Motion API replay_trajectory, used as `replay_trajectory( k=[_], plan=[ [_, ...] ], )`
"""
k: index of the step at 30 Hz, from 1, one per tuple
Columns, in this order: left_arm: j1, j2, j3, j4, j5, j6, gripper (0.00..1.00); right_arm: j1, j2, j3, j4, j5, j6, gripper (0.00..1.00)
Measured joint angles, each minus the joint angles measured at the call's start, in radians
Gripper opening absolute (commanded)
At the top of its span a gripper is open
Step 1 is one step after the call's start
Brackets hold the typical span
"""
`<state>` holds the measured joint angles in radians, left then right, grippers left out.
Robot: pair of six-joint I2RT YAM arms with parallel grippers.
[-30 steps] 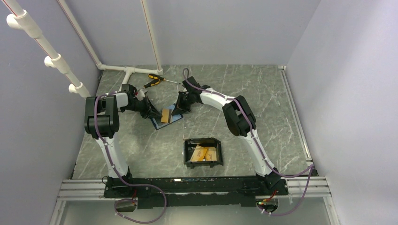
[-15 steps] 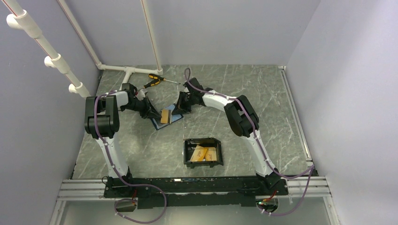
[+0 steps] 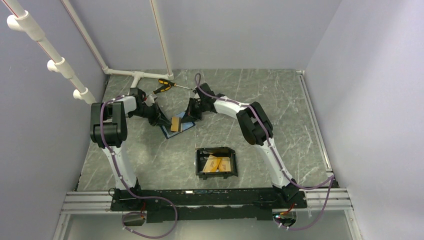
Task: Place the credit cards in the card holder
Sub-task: Insert the credit card into the card holder.
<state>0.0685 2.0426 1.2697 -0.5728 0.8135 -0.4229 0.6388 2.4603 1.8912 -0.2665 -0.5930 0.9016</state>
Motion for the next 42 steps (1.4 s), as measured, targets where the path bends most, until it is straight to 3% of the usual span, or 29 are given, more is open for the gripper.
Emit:
replay_trajectory(
  k=[5,15,25,42],
  plan=[
    [0.0,0.0,0.015,-0.022,-0.009,0.001,0.21,-0.002,0.01,-0.005,-0.016,-0.018,0.018,0.0],
    [0.0,0.0,0.02,-0.042,-0.019,-0.001,0.42,-0.003,0.01,-0.007,-0.022,-0.019,0.024,0.0],
    [-0.012,-0.002,0.041,-0.068,-0.033,0.005,0.46,-0.003,0.01,-0.007,-0.024,-0.018,0.026,0.0],
    [-0.09,0.016,0.12,-0.165,-0.124,0.146,0.43,-0.003,0.011,-0.005,-0.026,-0.018,0.027,0.0]
  ],
)
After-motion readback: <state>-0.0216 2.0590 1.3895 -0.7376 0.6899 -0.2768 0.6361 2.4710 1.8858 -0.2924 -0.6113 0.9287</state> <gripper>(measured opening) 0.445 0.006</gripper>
